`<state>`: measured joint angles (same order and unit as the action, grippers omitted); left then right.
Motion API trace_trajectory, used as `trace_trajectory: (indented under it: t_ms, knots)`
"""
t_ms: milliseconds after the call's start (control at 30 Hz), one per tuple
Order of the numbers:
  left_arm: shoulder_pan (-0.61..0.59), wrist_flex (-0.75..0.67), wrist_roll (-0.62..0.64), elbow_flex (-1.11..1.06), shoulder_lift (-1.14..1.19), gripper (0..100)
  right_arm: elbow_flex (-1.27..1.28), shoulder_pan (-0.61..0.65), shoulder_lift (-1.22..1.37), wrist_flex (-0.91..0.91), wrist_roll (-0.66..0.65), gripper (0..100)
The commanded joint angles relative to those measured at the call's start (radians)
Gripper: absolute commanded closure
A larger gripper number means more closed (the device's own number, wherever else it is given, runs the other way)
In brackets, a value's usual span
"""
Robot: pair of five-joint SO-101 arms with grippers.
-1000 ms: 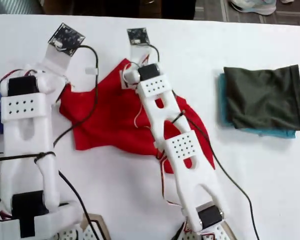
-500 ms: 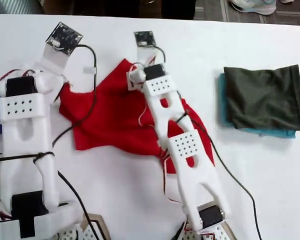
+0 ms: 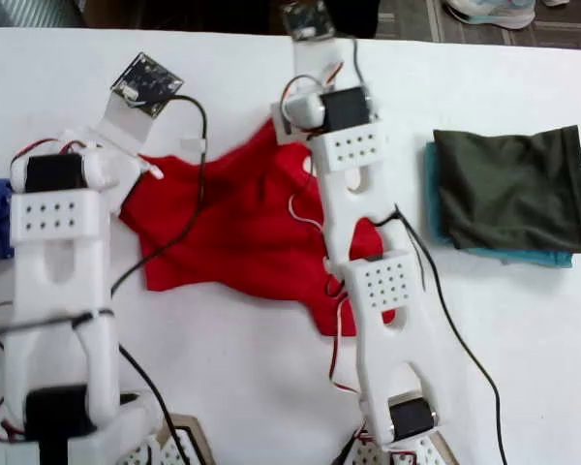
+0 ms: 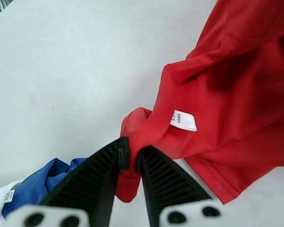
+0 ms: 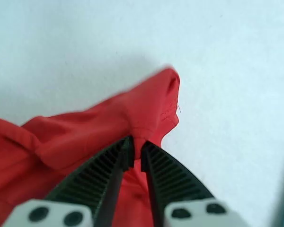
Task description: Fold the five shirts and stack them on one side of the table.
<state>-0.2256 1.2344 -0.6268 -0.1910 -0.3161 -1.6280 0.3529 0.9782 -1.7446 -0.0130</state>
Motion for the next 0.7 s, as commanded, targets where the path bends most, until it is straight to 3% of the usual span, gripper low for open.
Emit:
trace_trajectory:
  t_ms: [0,167,267,533,667]
  knots:
    - [0.037,0.072,0.031,0.035,-0.144,97,-0.038,-0.036,-0.182,-0.025,-0.055,97.5]
    - [0.037,0.104,0.023,-0.065,-0.273,97,-0.017,-0.082,-0.338,-0.030,-0.109,97.6]
    - [0.037,0.089,0.029,-0.140,-0.324,97,0.127,-0.099,-0.455,-0.030,-0.109,97.7]
    - [0.037,0.061,0.034,-0.222,-0.396,97,0.872,-0.021,-0.980,-0.010,-0.106,97.5]
    - [0.037,0.057,0.034,-0.259,-0.399,97,1.363,-0.013,-1.231,0.166,-0.109,97.5]
